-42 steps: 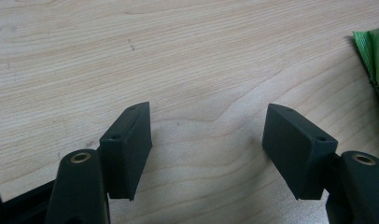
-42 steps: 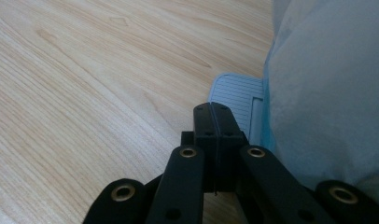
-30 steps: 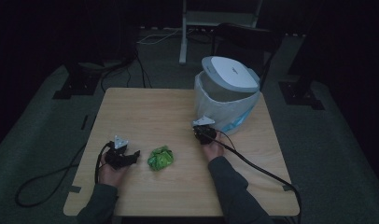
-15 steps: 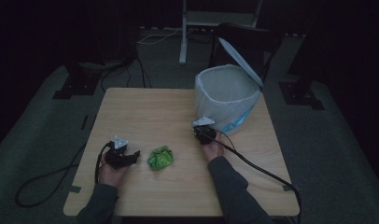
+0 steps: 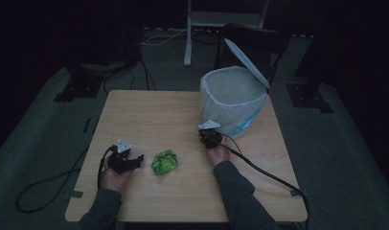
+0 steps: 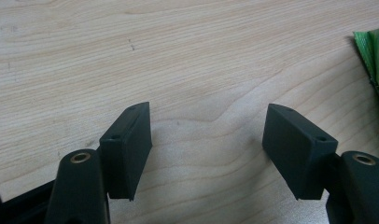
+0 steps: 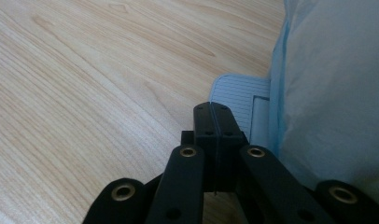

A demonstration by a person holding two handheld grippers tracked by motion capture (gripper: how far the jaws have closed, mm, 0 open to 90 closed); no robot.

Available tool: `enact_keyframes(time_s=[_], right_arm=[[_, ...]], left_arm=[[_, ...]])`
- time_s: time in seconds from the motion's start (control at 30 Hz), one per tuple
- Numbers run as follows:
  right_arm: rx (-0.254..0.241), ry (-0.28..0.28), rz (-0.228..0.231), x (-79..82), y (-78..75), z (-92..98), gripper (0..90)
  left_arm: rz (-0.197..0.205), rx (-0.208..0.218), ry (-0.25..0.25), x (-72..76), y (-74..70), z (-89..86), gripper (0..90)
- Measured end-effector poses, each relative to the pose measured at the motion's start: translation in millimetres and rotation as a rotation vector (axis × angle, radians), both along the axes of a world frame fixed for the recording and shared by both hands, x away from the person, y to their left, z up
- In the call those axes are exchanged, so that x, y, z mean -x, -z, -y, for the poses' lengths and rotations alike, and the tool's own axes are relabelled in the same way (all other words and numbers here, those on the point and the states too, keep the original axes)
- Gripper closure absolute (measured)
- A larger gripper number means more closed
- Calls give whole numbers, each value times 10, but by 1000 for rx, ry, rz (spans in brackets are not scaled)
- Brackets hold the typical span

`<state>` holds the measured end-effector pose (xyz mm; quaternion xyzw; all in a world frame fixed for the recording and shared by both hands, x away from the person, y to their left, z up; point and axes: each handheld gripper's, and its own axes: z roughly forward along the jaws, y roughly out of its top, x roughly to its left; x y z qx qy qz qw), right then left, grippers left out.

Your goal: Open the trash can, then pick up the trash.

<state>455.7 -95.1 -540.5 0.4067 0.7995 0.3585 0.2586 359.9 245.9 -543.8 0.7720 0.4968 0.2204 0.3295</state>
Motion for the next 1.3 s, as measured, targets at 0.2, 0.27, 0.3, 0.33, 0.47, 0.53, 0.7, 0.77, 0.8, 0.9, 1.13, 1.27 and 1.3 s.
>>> enact_keyframes(time_s=[0.2,0.27,0.3,0.33,0.47,0.53,0.7,0.77,0.8,0.9,1.13,1.27,1.3], right_arm=[[2,1,3,6,4,-2,900],[2,2,3,6,3,-2,900],[2,2,3,6,3,-2,900],[2,2,3,6,3,-2,900],[2,2,4,8,4,-3,900],[2,0,4,6,4,-1,900],[-1,3,4,7,5,-2,900],[-1,3,3,6,5,0,900],[-1,3,3,6,5,0,900],[1,2,4,7,5,0,900],[2,0,4,5,4,0,900],[-1,5,5,9,6,-3,900],[-2,6,5,9,6,-5,900]], left_arm=[[-4,-2,7,0,0,7,304],[-5,-4,9,1,0,8,298],[-6,-4,9,1,-1,8,298],[-6,-5,9,1,-1,8,297],[-11,-6,9,2,-5,10,290],[-18,-9,-2,17,-13,17,291],[-50,48,0,82,-63,0,400],[-33,69,5,130,-103,2,405],[-23,87,9,160,-130,4,405],[16,154,31,290,-234,37,399],[50,189,54,510,-331,175,371],[61,203,65,597,-368,237,364],[66,207,69,616,-380,245,363]])
